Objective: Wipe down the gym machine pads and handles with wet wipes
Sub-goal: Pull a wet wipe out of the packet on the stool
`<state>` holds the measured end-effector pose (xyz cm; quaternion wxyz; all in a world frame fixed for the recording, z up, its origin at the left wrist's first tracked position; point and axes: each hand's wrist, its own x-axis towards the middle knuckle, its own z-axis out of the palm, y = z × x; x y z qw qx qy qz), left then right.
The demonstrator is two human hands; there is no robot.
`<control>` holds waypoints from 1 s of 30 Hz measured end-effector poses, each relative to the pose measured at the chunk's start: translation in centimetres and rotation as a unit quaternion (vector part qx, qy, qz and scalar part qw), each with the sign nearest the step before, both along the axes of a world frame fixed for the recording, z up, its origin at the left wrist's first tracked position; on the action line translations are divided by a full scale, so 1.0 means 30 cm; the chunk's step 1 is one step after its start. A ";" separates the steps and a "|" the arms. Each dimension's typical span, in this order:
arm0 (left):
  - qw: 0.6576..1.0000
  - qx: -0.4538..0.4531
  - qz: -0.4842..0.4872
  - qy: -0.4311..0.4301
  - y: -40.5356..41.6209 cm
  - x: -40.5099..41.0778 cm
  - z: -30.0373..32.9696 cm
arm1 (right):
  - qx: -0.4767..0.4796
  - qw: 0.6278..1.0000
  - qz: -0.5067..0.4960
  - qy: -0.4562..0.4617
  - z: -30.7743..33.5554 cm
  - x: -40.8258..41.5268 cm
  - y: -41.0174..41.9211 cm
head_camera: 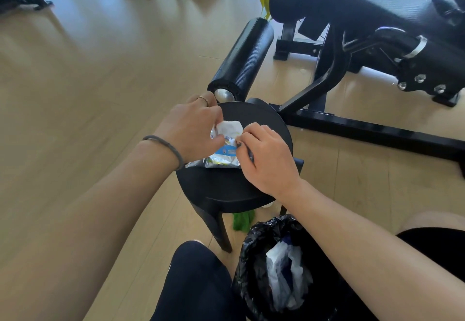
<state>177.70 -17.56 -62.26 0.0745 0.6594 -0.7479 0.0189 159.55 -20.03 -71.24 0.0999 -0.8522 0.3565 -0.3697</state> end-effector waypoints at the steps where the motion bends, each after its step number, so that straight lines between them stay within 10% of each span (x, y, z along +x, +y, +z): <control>1: 0.999 0.012 0.009 -0.037 -0.006 -0.007 0.009 | 0.003 1.000 0.001 0.000 0.001 -0.001 0.001; 6: 0.999 0.038 0.005 -0.031 -0.022 -0.020 -0.008 | 0.012 1.000 0.004 0.003 0.005 -0.003 0.001; 10: 0.963 0.015 0.031 0.268 -0.026 -0.015 -0.034 | 0.021 1.000 0.011 -0.001 0.004 -0.002 -0.001; 16: 0.719 0.029 0.124 0.683 -0.004 -0.027 0.009 | 0.022 1.000 0.006 0.006 0.002 0.002 -0.005; 22: 0.550 -0.061 0.137 0.822 -0.023 -0.029 0.120 | 0.013 1.000 0.000 0.004 -0.001 0.002 -0.004; 27: 0.680 -0.034 0.191 0.707 -0.035 0.014 0.148 | 0.014 1.000 -0.008 0.015 0.003 0.001 0.001; 30: 0.857 0.055 0.206 0.469 -0.006 0.052 0.085 | 0.012 1.000 -0.009 0.010 0.003 0.001 0.000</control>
